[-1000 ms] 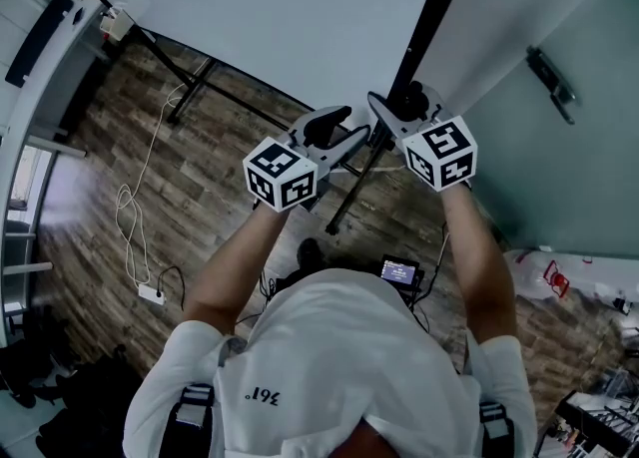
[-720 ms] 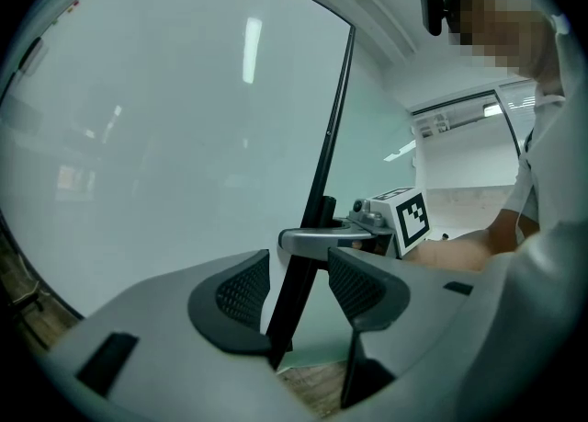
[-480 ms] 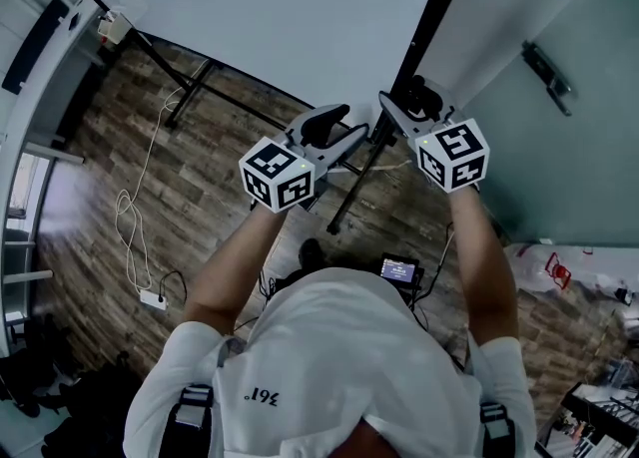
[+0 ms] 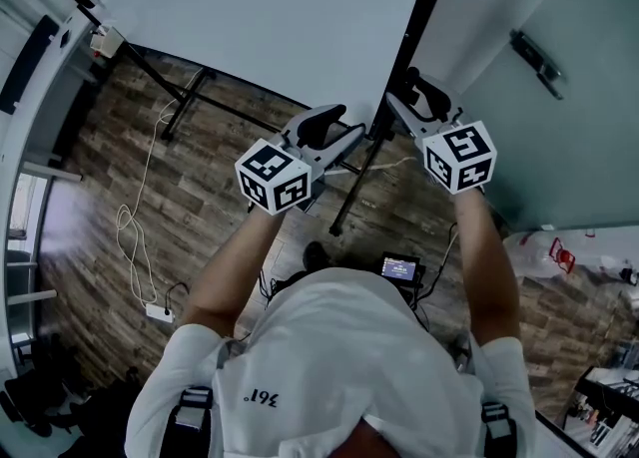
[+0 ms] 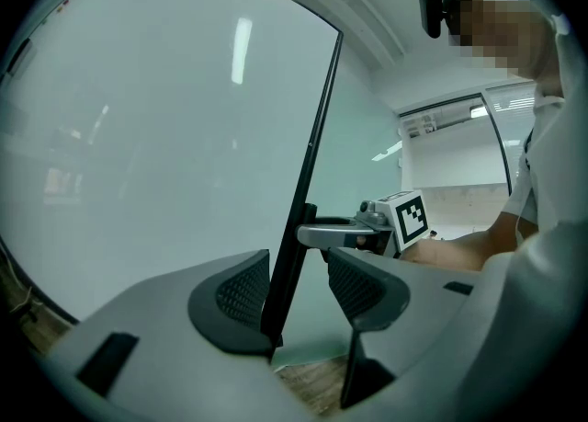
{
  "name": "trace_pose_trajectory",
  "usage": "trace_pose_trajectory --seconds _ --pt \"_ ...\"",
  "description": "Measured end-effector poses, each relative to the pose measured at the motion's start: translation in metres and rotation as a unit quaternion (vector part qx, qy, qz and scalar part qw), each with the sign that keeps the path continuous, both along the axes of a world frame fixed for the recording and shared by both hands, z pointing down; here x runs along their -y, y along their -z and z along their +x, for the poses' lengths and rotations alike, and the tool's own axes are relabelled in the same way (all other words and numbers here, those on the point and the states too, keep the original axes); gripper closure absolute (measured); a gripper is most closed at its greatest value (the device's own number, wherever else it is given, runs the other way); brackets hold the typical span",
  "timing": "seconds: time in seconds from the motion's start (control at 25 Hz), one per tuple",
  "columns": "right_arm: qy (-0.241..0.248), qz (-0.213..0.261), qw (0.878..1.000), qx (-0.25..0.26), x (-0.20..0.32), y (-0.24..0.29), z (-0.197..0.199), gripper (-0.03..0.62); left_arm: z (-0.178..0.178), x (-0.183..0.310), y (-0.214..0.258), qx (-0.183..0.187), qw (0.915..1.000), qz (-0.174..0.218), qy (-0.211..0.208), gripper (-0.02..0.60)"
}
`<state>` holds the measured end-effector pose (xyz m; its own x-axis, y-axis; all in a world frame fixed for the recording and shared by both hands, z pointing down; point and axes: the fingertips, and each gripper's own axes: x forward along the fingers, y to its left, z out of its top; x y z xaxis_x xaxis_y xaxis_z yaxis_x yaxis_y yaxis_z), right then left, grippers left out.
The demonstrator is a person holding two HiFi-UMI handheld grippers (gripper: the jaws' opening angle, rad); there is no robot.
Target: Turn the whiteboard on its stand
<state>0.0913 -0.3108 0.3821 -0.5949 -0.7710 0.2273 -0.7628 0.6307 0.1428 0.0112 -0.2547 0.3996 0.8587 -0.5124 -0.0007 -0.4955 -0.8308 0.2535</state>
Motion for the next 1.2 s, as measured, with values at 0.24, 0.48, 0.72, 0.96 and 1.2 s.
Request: trace_pose_trajectory --seconds 0.24,0.48,0.72,0.96,1.2 --pt "-0.028 0.01 1.0 0.005 -0.017 0.008 0.007 0.376 -0.002 -0.01 0.008 -0.003 0.9996 0.011 -0.024 0.391" --pt "-0.066 0.021 0.998 0.014 -0.035 0.016 0.012 0.376 -0.01 -0.015 0.016 -0.013 0.9984 0.019 -0.051 0.432" --pt "-0.118 0.037 0.992 0.024 -0.053 0.025 0.028 0.378 -0.014 -0.021 0.024 -0.02 0.9969 0.029 -0.07 0.491" --pt "-0.15 0.048 0.987 0.038 -0.077 0.031 0.029 0.38 -0.02 -0.032 0.029 -0.03 0.9946 0.035 -0.093 0.548" --pt "-0.173 0.041 0.983 0.042 -0.099 0.024 0.029 0.419 -0.02 -0.041 0.021 -0.027 0.9937 0.021 -0.107 0.551"
